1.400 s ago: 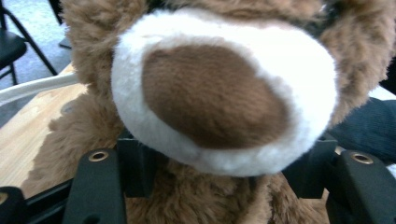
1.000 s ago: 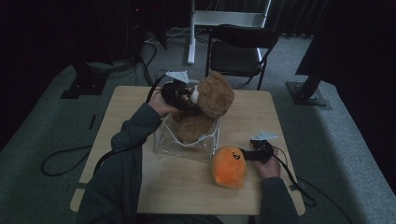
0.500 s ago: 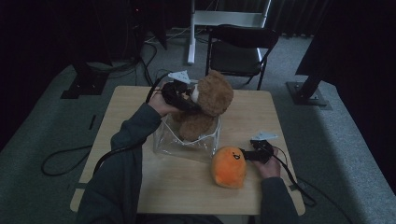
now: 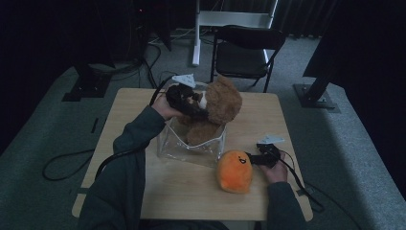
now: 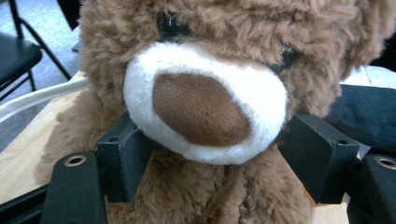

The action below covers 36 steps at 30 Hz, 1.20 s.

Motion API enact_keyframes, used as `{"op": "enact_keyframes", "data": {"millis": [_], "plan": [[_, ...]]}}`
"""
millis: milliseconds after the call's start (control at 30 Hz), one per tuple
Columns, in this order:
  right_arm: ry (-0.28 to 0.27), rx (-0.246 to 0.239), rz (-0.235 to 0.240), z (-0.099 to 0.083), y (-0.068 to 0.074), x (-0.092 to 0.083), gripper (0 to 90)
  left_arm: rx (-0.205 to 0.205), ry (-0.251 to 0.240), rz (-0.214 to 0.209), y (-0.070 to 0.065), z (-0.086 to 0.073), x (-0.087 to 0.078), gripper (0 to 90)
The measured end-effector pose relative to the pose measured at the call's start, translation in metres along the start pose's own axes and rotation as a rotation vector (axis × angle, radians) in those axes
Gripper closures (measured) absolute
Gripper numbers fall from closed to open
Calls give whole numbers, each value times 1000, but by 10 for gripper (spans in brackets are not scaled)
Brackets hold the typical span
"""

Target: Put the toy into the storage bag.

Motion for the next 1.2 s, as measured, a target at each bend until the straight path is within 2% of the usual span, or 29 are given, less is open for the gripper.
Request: {"op": "enact_keyframes", "data": {"millis": [67, 133, 433, 867, 1033, 1100, 1200], "plan": [[0, 0, 0, 0, 0, 0, 254, 5, 3, -7, -1, 0, 0, 330], [-1, 0, 0, 0, 0, 0, 254, 28, 20, -27, -4, -2, -1, 358], [0, 0, 0, 0, 0, 0, 254, 51, 24, -24, -5, -4, -2, 408], [0, 0, 0, 0, 0, 0, 254, 107, 96, -122, -17, -11, -7, 483], [0, 1, 0, 0, 0, 0, 254, 101, 100, -155, -18, -12, -11, 489], [0, 1, 1, 0, 0, 0, 254, 86, 75, -189, -17, -13, -15, 492], [1, 2, 1, 0, 0, 0, 254, 81, 69, -188, -16, -13, -18, 493]]}}
Point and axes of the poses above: each handheld gripper's, and its own axes: x roughly forward along the jaws, z roughly out of its top, y roughly to its left, the point moved 4 cm from there along x, roughly forward along the jaws, and after that the axes turned 14 degrees about -x, right-handed, at the moved point
